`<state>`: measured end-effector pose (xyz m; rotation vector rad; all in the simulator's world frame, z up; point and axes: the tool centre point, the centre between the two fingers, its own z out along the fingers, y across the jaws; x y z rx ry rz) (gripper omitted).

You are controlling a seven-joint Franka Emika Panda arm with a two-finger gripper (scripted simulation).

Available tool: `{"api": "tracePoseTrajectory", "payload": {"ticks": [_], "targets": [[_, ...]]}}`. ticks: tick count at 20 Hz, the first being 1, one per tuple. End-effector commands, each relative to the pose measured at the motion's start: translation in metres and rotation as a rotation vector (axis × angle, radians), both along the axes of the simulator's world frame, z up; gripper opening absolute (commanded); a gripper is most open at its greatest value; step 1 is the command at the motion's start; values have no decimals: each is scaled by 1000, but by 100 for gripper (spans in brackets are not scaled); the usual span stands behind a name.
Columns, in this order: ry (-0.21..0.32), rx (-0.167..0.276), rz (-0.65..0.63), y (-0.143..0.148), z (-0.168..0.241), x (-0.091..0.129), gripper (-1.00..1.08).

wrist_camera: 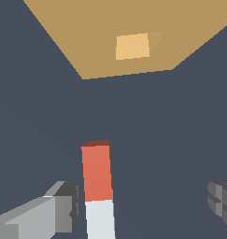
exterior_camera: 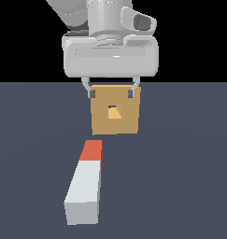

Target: Insert the peg into the horizontal hole in a box.

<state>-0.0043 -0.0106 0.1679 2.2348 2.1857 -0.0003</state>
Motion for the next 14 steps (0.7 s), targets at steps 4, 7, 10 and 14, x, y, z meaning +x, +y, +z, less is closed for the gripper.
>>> {"api": "tracePoseTrajectory", "payload": {"ticks": [4, 7, 10, 14], "targets": [[0, 0, 1, -3, -2, -1, 100], [1, 1, 5, -11, -8, -4, 100], [2, 2, 11, -24, -17, -9, 100], [4, 3, 23, -49, -35, -18, 100]]}}
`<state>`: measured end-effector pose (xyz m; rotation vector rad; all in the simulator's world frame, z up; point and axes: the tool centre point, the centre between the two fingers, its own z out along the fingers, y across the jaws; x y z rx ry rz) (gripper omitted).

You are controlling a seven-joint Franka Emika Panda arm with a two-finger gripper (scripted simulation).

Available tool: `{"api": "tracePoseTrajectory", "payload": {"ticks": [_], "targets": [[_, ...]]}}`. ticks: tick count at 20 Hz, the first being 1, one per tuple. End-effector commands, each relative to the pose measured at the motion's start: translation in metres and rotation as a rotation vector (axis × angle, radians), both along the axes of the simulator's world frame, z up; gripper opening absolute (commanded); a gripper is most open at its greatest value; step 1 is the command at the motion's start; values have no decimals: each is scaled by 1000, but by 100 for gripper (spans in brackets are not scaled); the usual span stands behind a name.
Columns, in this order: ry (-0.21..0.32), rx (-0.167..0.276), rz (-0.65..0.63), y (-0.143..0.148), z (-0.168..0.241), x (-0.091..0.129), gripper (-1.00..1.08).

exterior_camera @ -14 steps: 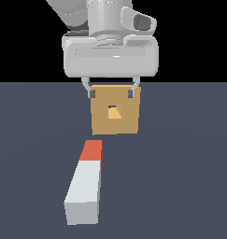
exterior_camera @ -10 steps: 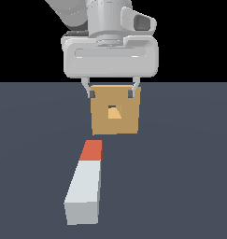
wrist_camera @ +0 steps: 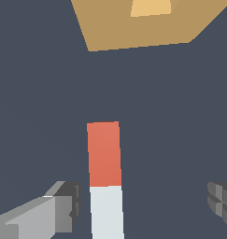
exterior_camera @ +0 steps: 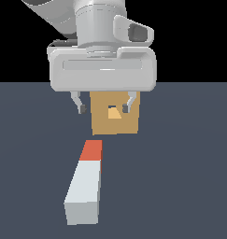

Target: Insert the peg into the horizontal hole in a box.

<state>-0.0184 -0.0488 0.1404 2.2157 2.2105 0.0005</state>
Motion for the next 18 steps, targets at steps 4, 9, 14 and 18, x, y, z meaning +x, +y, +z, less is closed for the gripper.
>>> {"api": "tracePoseTrajectory", "payload": {"ticks": [4, 9, 14, 18], "targets": [[4, 3, 19, -43, -30, -14, 100], [7, 6, 34, -74, -53, -23, 100], [8, 7, 42, -92, -65, -27, 100], [9, 8, 44, -96, -69, -28, 100]]}}
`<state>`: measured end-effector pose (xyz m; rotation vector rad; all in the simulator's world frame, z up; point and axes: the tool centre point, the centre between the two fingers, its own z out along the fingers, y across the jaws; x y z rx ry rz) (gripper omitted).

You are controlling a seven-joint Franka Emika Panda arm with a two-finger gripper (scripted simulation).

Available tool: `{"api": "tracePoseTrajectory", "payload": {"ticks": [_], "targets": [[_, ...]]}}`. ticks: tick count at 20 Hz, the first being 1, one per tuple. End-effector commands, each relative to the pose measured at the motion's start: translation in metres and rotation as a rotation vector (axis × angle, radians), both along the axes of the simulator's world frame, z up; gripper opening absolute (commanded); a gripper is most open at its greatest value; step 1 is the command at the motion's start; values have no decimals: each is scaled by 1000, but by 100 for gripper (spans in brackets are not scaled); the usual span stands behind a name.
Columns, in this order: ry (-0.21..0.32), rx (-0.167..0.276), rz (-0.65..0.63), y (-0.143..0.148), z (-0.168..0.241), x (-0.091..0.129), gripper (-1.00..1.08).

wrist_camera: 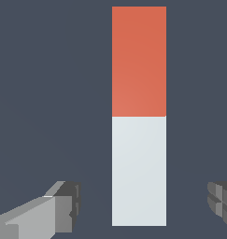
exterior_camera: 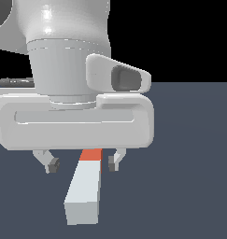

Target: Insert the peg into the horizontal hole in a box.

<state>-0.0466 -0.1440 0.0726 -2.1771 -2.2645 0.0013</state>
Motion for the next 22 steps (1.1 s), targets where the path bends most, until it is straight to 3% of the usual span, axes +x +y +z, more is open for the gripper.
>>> {"api": "tracePoseTrajectory", "payload": {"ticks": [1, 19, 20, 22], "targets": [[0, 0, 0, 0, 0, 0, 100], [-1, 0, 2, -1, -51, 1, 100], [-1, 0, 2, -1, -51, 1, -100], [-1, 0, 2, -1, -51, 1, -100]]}}
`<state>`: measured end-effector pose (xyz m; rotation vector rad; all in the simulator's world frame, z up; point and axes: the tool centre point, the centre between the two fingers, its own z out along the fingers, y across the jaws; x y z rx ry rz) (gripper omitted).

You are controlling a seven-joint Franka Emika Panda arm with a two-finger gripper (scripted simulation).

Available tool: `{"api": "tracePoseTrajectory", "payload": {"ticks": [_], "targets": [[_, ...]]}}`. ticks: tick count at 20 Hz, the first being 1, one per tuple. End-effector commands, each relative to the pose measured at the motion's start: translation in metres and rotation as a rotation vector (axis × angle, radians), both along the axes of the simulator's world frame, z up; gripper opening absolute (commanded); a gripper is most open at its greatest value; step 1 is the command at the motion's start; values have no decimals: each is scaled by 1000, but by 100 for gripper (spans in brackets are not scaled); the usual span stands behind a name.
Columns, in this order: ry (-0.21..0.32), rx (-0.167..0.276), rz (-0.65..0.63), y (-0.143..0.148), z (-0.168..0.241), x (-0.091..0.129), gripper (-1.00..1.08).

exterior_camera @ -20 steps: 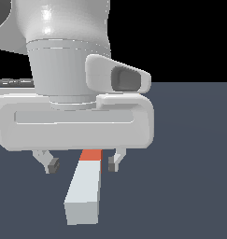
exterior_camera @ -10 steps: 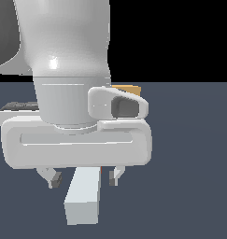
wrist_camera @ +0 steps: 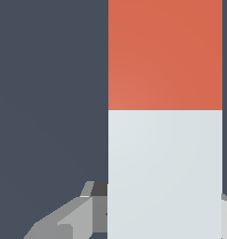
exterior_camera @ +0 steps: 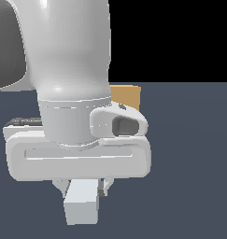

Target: Insert the peg into the horizontal hole in a box.

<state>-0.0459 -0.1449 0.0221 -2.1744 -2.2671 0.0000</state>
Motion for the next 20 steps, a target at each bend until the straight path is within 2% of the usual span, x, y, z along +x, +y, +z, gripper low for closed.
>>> {"api": "tracePoseTrajectory", "payload": {"ticks": [1, 12, 20], "targets": [[0, 0, 0, 0, 0, 0, -100], [-1, 0, 3, 6, 3, 4, -100], [0, -1, 25, 55, 31, 31, -100]]}}
